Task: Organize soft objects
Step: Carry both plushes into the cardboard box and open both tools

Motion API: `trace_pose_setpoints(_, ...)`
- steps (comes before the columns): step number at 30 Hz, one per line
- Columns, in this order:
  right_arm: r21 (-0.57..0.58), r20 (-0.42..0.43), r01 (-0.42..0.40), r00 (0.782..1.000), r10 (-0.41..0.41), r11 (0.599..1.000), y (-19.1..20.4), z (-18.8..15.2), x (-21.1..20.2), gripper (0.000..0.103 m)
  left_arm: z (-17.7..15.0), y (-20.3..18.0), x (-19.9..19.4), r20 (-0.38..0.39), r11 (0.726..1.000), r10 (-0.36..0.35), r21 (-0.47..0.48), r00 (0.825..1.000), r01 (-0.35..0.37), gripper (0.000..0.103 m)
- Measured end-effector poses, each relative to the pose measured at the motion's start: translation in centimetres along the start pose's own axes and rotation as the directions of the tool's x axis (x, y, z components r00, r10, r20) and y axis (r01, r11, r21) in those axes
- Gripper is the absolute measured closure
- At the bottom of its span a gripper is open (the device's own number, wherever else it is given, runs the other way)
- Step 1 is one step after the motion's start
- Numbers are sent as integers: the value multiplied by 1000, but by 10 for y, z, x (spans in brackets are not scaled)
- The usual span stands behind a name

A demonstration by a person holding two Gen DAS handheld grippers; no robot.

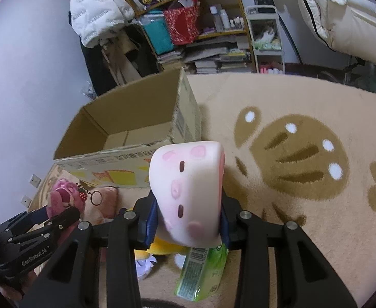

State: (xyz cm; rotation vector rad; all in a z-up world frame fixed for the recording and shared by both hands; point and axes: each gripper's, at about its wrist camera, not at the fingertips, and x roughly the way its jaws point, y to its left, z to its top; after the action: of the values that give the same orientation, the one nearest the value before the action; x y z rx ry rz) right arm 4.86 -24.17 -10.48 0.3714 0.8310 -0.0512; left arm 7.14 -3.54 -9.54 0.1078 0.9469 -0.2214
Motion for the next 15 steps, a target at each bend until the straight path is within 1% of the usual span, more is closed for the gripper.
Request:
trace_pose_setpoints(3, -15, 23, -10, 1000, 10, 1000, 5, 0, -9, 62, 2, 3, -12, 34, 1000, 25, 2, 999, -25, 50)
trace_pose_setpoints(6, -50, 45, -13, 999, 15, 999, 15, -1, -22, 62, 7, 10, -27, 62, 1000, 1, -19, 998, 1, 50)
trace_pose_setpoints(11, -126, 80, -30, 996, 40, 992, 33, 1, -40, 62, 20, 14, -54, 161, 999, 40, 8, 986, -42, 49)
trace_pose_setpoints(15, -169, 99, -28, 994, 45, 985, 44, 7, -47, 62, 35, 18, -62, 196, 999, 47, 13, 979, -51, 49)
